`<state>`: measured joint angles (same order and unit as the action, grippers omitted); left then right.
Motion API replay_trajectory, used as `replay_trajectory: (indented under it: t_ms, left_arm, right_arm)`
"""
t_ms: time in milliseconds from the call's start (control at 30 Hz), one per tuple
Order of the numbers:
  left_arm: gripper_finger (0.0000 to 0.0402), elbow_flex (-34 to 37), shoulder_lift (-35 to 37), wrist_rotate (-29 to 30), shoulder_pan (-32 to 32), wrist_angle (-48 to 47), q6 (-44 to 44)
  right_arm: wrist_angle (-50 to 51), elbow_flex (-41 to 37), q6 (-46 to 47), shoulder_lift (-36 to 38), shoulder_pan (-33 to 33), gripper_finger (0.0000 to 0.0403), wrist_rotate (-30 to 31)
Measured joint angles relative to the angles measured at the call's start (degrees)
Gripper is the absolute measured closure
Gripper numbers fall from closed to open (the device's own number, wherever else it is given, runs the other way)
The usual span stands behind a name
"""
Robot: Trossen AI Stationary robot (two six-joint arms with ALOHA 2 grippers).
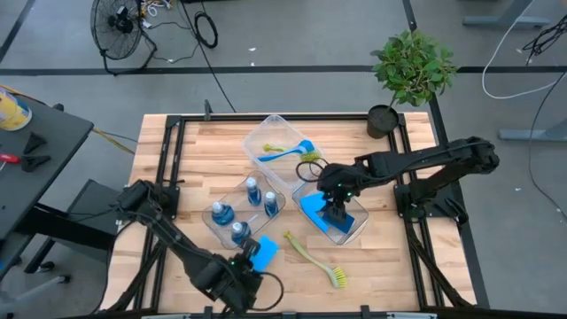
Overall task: Pick & Place Kitchen Sink Supplies
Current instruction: Put the blue sponge into the right transparent bin
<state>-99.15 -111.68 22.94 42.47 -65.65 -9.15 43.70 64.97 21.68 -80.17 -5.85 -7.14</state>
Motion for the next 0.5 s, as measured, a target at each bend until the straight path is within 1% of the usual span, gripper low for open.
replay_trajectory:
  t_ms: [167,267,333,400,500]
  left_arm:
    - [0.0401,-3.90,0.00,4.61,-3.47,-7.00,7.25]
    - [0.0401,-5.43,0.02,6.44,-5.95,-9.56,10.77]
    - [0.0401,-6.52,0.04,8.84,-7.45,-10.96,13.01]
    - [0.0401,-7.36,0.04,11.12,-9.03,-11.92,14.96]
    - [0.0401,-8.84,0.04,12.94,-11.39,-13.36,18.23]
  right_arm:
    - [-6.43,0.00,0.30,3.19,0.02,0.0206,-2.05]
    - [-11.55,0.00,1.01,4.98,0.02,0.0206,-4.15]
    - [-15.05,0.00,2.36,6.05,0.18,0.0206,-5.39]
    - [-18.42,0.00,3.97,6.89,0.73,0.0206,-7.45]
    - [-22.55,0.00,6.14,7.44,1.99,0.0206,-9.42]
